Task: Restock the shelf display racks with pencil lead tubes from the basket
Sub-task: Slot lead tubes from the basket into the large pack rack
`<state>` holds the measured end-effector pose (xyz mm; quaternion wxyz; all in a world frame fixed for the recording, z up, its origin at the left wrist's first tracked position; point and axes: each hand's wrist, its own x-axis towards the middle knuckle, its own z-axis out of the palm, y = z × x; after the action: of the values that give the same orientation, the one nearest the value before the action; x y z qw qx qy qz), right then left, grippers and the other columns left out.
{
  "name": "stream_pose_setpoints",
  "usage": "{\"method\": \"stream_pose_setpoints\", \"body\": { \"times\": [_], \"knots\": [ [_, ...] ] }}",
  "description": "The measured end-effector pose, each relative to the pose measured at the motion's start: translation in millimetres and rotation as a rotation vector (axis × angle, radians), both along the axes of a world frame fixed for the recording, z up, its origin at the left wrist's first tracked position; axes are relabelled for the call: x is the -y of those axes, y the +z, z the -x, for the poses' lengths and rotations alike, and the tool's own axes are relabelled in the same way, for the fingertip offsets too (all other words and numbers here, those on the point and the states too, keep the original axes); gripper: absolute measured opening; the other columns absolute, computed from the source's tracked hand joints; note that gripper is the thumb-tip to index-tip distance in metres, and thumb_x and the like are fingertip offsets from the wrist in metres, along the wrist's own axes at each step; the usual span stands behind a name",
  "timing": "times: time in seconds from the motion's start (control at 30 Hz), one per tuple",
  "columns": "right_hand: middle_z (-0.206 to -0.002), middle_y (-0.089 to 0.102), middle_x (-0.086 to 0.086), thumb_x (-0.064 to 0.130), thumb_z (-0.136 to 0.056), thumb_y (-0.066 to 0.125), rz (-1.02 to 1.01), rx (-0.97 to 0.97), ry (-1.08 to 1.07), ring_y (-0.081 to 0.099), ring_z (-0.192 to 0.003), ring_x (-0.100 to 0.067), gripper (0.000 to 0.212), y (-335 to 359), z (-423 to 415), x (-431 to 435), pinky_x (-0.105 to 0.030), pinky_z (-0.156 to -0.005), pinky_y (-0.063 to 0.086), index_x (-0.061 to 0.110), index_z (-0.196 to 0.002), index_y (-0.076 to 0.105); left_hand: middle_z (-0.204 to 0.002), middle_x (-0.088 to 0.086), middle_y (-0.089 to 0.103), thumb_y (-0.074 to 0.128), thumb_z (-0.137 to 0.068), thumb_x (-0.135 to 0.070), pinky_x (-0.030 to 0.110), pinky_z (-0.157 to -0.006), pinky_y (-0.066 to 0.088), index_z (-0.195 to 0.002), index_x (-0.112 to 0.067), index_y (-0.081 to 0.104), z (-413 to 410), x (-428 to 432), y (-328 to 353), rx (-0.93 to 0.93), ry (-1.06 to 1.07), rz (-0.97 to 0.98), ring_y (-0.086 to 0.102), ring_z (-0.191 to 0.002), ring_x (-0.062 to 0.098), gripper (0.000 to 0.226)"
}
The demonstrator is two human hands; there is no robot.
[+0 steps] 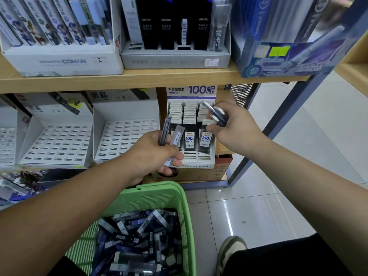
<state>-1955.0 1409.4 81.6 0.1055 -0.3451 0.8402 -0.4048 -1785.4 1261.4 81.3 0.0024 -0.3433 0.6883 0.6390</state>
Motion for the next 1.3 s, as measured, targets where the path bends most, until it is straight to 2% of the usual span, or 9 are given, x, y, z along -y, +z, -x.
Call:
{"method": "stream_pose_setpoints", "body": {
  "times": [0.13, 0.33, 0.63, 0.77, 0.9, 1.1, 1.3],
  "knots": [
    [-0.099, 0.070, 0.000, 0.017, -0.087, 0.078, -0.007, -0.024, -0.002, 0.067, -0.093, -0.024, 0.022, -4.8, 1.3, 0.0, -0.046, -0.083, 0.060, 0.028, -0.101, 0.064, -0.097, 0.014, 0.079, 0.067, -0.097, -0.004, 0.033, -0.059, 0.056, -0.103, -0.015, 0.057, -0.6, -2.0, 0.2, -0.001, 0.000, -0.011, 0.078, -0.091, 0.026, 0.016],
    [-0.104, 0.070, 0.003, 0.018, -0.089, 0.076, -0.025, -0.046, -0.009, 0.065, -0.098, -0.022, 0.023, -4.9, 3.6, -0.1, -0.046, -0.086, 0.059, 0.028, -0.105, 0.063, -0.100, 0.015, 0.078, 0.071, -0.093, -0.004, 0.033, -0.060, 0.057, -0.105, -0.014, 0.059, -0.8, -0.9, 0.5, 0.002, -0.011, 0.001, 0.078, -0.090, 0.025, 0.019],
    [-0.098, 0.071, 0.006, 0.023, -0.088, 0.074, -0.093, -0.227, 0.075, 0.066, -0.093, -0.021, 0.025, -7.2, -0.2, 4.8, -0.044, -0.079, 0.059, 0.031, -0.107, 0.060, -0.101, 0.015, 0.078, 0.073, -0.092, -0.004, 0.034, -0.062, 0.057, -0.106, -0.014, 0.058, -1.8, -1.4, 1.6, -0.004, -0.006, -0.002, 0.078, -0.092, 0.026, 0.022],
    [-0.088, 0.069, 0.008, 0.021, -0.087, 0.076, -0.097, -0.218, 0.102, 0.064, -0.086, -0.022, 0.023, -12.0, -2.1, 6.4, -0.043, -0.075, 0.058, 0.030, -0.103, 0.061, -0.100, 0.014, 0.079, 0.072, -0.093, -0.003, 0.032, -0.059, 0.057, -0.106, -0.013, 0.058, -1.9, -1.7, 2.1, -0.001, -0.004, -0.007, 0.078, -0.090, 0.026, 0.022],
    [-0.100, 0.071, 0.005, 0.019, -0.086, 0.075, -0.059, -0.201, 0.117, 0.066, -0.093, -0.024, 0.027, -16.3, 1.3, 4.3, -0.046, -0.078, 0.058, 0.029, -0.106, 0.060, -0.098, 0.013, 0.079, 0.071, -0.094, -0.005, 0.032, -0.058, 0.058, -0.111, -0.011, 0.058, -2.0, -2.1, 1.8, 0.001, -0.001, -0.011, 0.078, -0.090, 0.025, 0.022],
    [-0.108, 0.058, 0.003, 0.010, -0.084, 0.079, -0.025, -0.241, 0.140, 0.059, -0.094, -0.019, 0.029, -20.4, 0.9, 1.4, -0.044, -0.082, 0.055, 0.021, -0.108, 0.066, -0.099, 0.014, 0.079, 0.073, -0.094, -0.006, 0.032, -0.059, 0.057, -0.107, -0.012, 0.058, -3.4, -1.9, 0.9, 0.006, -0.005, -0.013, 0.078, -0.091, 0.025, 0.021],
    [-0.104, 0.049, 0.007, 0.017, -0.087, 0.079, -0.048, -0.282, 0.038, 0.055, -0.088, -0.016, 0.031, -22.6, 7.8, -1.7, -0.039, -0.077, 0.053, 0.025, -0.113, 0.064, -0.097, 0.013, 0.079, 0.070, -0.097, -0.008, 0.033, -0.061, 0.057, -0.107, -0.012, 0.059, -5.5, -2.6, 1.5, 0.003, -0.023, -0.007, 0.078, -0.092, 0.025, 0.015]
  ]
}}
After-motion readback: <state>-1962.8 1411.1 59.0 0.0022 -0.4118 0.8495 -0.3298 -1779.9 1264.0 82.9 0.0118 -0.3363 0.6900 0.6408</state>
